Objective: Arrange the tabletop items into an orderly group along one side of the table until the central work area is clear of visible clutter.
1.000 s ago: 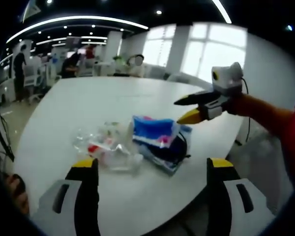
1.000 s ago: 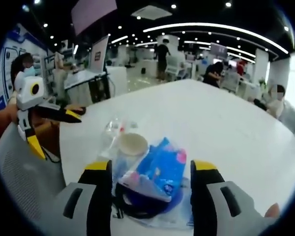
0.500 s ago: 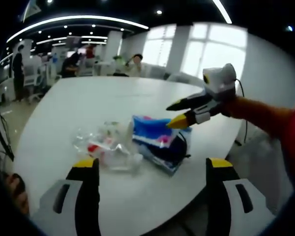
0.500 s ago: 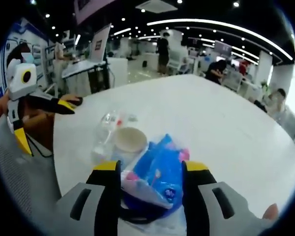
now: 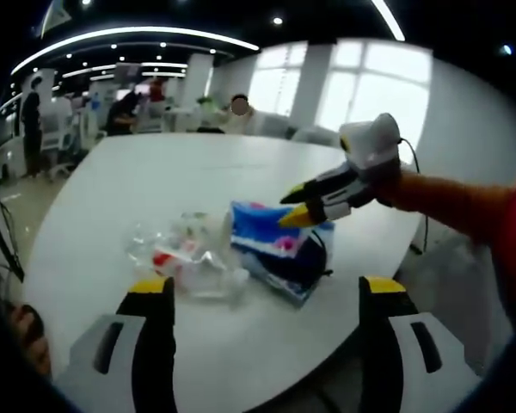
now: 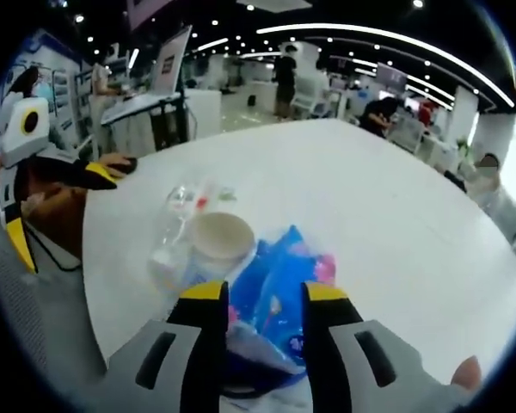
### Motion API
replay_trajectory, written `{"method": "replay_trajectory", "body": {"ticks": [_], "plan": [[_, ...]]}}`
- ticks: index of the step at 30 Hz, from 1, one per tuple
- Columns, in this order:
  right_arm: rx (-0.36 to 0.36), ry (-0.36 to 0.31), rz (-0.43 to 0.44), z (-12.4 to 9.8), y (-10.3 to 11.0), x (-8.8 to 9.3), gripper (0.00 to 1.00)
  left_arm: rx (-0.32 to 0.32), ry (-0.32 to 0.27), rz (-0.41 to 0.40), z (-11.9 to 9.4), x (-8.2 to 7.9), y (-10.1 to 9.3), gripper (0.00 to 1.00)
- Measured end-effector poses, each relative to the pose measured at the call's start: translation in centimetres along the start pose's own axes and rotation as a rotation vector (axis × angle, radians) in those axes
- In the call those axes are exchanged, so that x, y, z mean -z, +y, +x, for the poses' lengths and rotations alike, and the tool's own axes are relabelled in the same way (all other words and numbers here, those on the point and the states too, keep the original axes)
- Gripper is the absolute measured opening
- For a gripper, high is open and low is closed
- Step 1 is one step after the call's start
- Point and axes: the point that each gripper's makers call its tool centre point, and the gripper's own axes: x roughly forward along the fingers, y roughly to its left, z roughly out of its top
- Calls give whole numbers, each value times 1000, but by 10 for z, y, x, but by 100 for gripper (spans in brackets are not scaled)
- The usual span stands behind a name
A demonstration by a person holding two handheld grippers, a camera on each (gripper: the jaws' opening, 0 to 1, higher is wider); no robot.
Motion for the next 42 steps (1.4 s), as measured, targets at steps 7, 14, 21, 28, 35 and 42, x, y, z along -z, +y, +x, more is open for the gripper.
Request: {"method": "replay_trajectory", "body": {"ticks": [7, 14, 21, 28, 35, 42], "plan": [[9, 34, -12, 7, 0, 5, 30, -1, 0, 1, 0, 0, 0, 85], [9, 60, -26, 7, -1, 10, 25, -1, 3, 1, 0, 1, 0, 84], [16, 88, -24, 3, -6, 16, 17, 1, 9, 4, 0, 1, 0, 84], [15, 109, -7, 1, -7, 21, 12, -2, 11, 11, 0, 2, 0, 84], [17, 126, 11, 0, -11, 25, 8, -4, 11, 12, -1, 2, 1, 83], [18, 128, 11, -1, -16, 26, 2, -5, 11, 9, -1, 2, 1, 83]]}}
